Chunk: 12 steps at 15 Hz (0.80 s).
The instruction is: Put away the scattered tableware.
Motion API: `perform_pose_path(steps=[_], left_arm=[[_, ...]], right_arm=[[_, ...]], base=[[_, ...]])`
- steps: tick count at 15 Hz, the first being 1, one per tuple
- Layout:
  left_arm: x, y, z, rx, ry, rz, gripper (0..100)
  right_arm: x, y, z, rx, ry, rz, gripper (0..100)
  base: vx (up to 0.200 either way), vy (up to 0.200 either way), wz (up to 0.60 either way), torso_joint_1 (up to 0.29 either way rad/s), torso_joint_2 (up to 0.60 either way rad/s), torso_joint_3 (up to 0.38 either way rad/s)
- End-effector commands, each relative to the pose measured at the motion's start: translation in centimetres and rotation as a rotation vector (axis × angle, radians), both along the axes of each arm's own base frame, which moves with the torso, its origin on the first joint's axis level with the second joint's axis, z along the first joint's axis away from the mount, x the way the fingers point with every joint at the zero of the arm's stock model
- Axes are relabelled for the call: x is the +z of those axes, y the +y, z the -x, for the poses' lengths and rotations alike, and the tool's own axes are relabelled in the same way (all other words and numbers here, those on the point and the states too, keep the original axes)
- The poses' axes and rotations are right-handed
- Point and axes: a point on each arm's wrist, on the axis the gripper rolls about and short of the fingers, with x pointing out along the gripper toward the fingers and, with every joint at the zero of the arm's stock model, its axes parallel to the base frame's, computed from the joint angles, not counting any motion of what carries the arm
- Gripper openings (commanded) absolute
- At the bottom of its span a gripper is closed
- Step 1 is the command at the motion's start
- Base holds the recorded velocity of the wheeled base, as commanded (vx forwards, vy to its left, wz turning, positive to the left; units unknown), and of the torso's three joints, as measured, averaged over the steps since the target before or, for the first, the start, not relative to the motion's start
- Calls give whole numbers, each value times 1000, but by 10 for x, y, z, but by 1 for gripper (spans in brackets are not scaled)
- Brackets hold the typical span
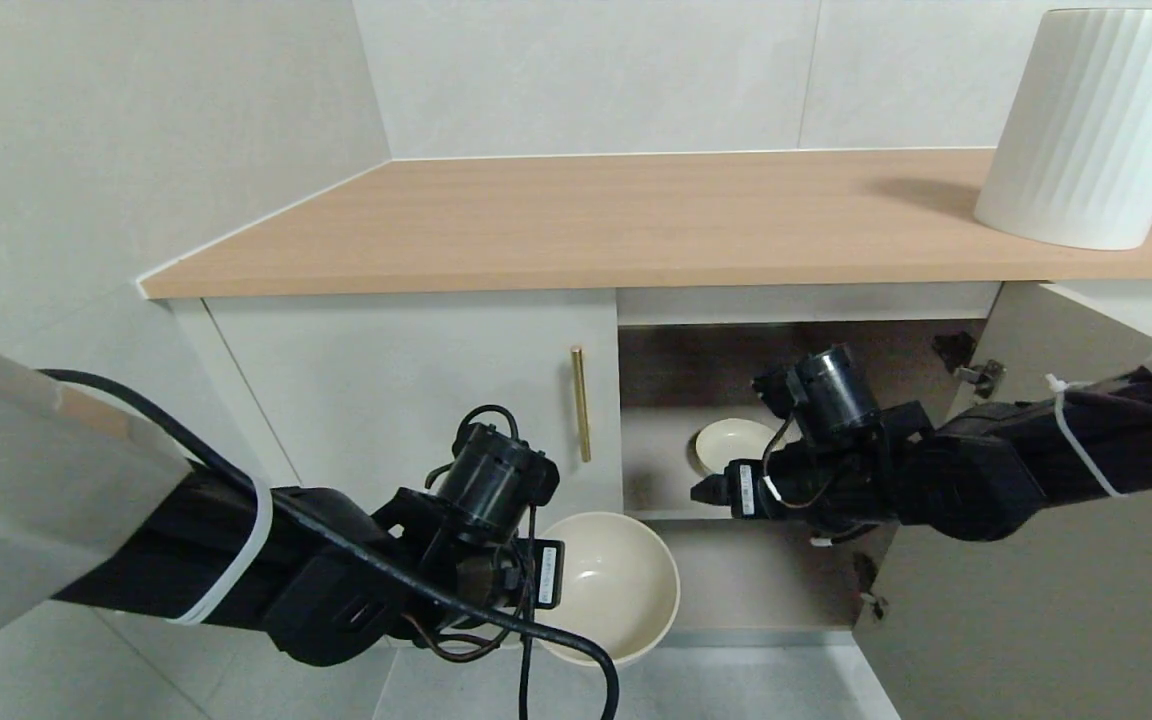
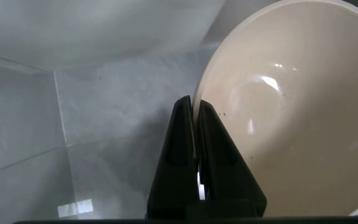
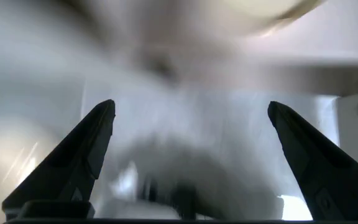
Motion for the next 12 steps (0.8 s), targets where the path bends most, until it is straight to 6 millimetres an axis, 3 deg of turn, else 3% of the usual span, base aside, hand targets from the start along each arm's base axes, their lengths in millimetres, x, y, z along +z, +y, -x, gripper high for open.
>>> perform_pose_path(steps=[1,4,8,12], left_arm=[[-2,-3,3,-12,5,-3,0],[4,-5,6,-20,-10,5,0],[9,-9,14,-43,-19,12,0],[11,-10,16,-49,-24,15,0]], right_arm=[[16,11,32,95,-25,2,100],[6,24,43,150,-1,28,100],[-23,37,38,164,51,75,100],[-28,41,38,169,58,81,100]], base=[[0,0,0,0,0,0],[0,0,0,0,0,0],[0,0,0,0,0,0],[0,0,0,0,0,0]])
